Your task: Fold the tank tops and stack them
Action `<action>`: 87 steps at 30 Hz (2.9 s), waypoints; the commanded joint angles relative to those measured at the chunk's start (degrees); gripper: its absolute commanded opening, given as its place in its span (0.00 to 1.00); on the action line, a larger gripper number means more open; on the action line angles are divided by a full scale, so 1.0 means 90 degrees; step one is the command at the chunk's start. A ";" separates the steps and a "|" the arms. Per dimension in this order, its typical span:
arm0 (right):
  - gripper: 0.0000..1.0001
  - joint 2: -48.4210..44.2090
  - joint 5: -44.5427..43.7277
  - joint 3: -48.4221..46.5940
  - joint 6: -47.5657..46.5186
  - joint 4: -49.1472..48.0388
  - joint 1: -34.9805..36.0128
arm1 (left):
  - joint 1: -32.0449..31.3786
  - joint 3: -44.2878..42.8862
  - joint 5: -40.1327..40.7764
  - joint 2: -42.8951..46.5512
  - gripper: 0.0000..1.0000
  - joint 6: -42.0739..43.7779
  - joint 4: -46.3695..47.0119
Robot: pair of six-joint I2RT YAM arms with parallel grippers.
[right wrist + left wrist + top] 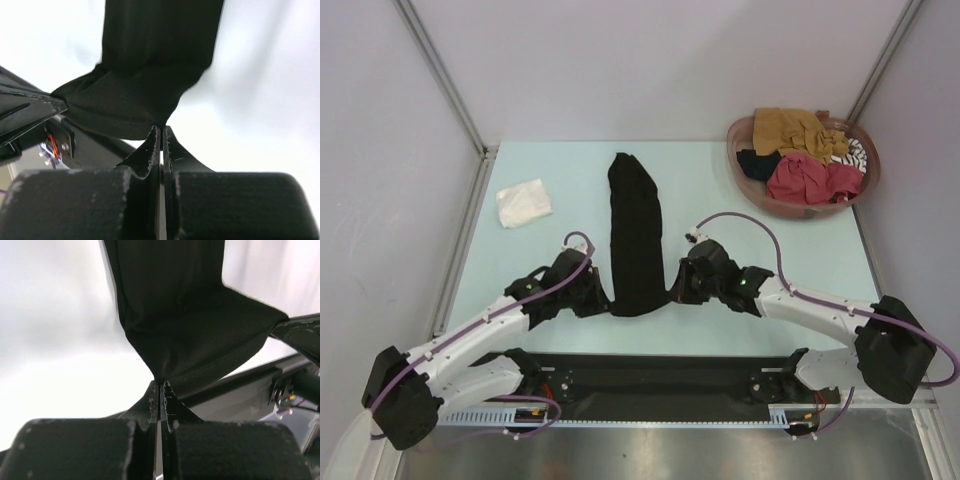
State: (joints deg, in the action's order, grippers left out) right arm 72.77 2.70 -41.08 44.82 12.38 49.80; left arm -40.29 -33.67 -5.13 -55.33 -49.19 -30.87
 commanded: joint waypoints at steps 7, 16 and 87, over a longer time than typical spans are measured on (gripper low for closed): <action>0.00 0.0634 0.0462 -0.1040 -0.0712 0.0060 -0.0689 | 0.0619 -0.1053 0.0140 -0.0677 0.00 0.0817 -0.0105; 0.00 0.1386 0.0774 -0.1939 -0.1024 0.0138 -0.1305 | 0.1293 -0.1863 -0.0065 -0.1459 0.00 0.1295 0.0110; 0.25 0.5557 0.1565 -0.5963 -0.1122 0.0031 -0.2780 | 0.2553 -0.6249 0.0061 -0.6684 0.20 0.2028 0.0413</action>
State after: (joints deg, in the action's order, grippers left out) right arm 123.00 16.21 -92.07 34.65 14.46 25.12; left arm -17.91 -86.06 -4.67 -116.07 -32.58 -27.55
